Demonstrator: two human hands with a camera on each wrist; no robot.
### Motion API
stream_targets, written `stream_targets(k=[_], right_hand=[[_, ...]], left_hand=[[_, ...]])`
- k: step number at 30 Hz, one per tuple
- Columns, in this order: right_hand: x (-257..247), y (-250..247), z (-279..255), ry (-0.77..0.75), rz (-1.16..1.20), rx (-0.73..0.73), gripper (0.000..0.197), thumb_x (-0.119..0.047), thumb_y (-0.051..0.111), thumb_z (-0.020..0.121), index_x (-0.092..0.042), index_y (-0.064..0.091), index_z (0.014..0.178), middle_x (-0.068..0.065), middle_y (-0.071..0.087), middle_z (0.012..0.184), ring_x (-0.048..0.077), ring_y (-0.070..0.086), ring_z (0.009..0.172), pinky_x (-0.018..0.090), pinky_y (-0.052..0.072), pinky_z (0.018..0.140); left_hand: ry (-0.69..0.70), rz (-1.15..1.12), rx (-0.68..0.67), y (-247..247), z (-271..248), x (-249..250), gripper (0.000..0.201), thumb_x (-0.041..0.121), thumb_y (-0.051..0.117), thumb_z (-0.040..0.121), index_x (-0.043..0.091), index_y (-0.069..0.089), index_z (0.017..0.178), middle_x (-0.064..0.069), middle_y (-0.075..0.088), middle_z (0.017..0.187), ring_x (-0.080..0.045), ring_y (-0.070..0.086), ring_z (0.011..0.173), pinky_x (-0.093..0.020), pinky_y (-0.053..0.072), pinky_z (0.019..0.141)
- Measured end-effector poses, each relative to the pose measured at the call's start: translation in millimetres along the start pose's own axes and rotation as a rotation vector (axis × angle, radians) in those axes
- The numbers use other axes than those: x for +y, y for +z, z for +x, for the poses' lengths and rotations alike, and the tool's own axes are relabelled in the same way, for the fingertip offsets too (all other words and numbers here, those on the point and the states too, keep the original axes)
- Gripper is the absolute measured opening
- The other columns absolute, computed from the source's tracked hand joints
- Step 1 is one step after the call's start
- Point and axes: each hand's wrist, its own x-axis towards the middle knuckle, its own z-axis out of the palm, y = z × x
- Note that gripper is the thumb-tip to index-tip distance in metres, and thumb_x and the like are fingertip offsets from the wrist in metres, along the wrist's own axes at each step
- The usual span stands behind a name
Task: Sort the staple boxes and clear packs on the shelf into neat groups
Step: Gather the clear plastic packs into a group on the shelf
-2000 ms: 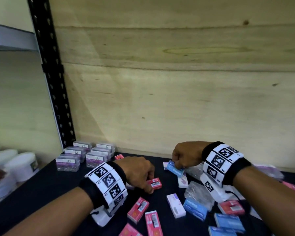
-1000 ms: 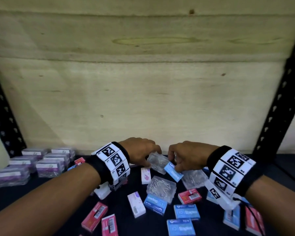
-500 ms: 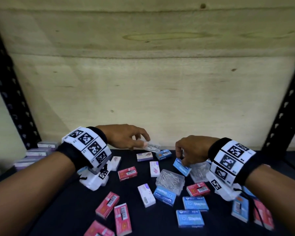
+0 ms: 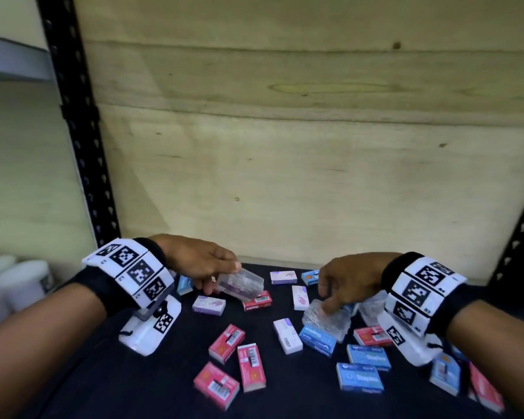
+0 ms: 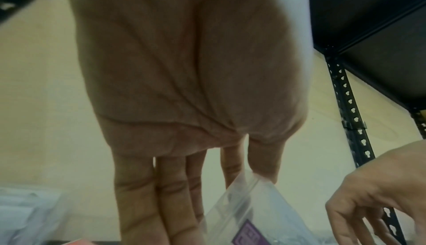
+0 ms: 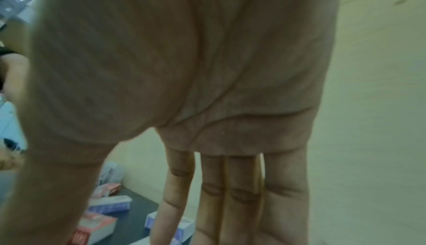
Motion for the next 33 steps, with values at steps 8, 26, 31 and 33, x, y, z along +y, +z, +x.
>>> stream_targets(k=[8, 26, 31, 33], right_hand=[[-19, 9, 3, 0.034, -0.049, -0.056, 0.051, -0.046, 0.077, 0.078, -0.016, 0.064, 0.118, 0.0, 0.07, 0.101, 0.013, 0.056, 0.076, 0.029, 0.045, 0.071], [-120, -23, 42, -0.236, 0.264, 0.047, 0.036, -0.045, 0.038, 0.101, -0.016, 0.061, 0.1, 0.004, 0.065, 0.077, 0.018, 0.055, 0.06, 0.026, 0.045, 0.06], [-155, -19, 63, -0.379, 0.259, 0.039, 0.044, -0.058, 0.04, 0.099, -0.016, 0.051, 0.091, 0.005, 0.063, 0.069, 0.016, 0.058, 0.055, 0.026, 0.045, 0.057], [-166, -16, 71, -0.427, 0.309, 0.032, 0.038, -0.052, 0.045, 0.1, -0.016, 0.049, 0.086, 0.005, 0.061, 0.063, 0.014, 0.058, 0.049, 0.025, 0.046, 0.052]], left_hand=[[-0.114, -0.045, 0.021, 13, -24, -28, 0.033, 0.039, 0.034, 0.105, 0.017, 0.048, 0.125, 0.002, 0.057, 0.079, -0.006, 0.064, 0.063, -0.021, 0.052, 0.069], [-0.384, -0.093, 0.222, -10, -94, -132, 0.05, 0.064, 0.038, 0.094, 0.023, 0.064, 0.104, 0.005, 0.067, 0.074, -0.009, 0.064, 0.06, -0.024, 0.053, 0.062], [-0.454, 0.287, 0.263, -15, -99, -139, 0.051, 0.066, 0.036, 0.093, 0.024, 0.063, 0.09, -0.005, 0.072, 0.088, -0.015, 0.064, 0.069, -0.026, 0.049, 0.068], [-0.456, 0.445, 0.312, -14, -92, -140, 0.056, 0.062, 0.034, 0.095, 0.016, 0.065, 0.102, -0.007, 0.069, 0.103, -0.019, 0.063, 0.088, -0.029, 0.046, 0.077]])
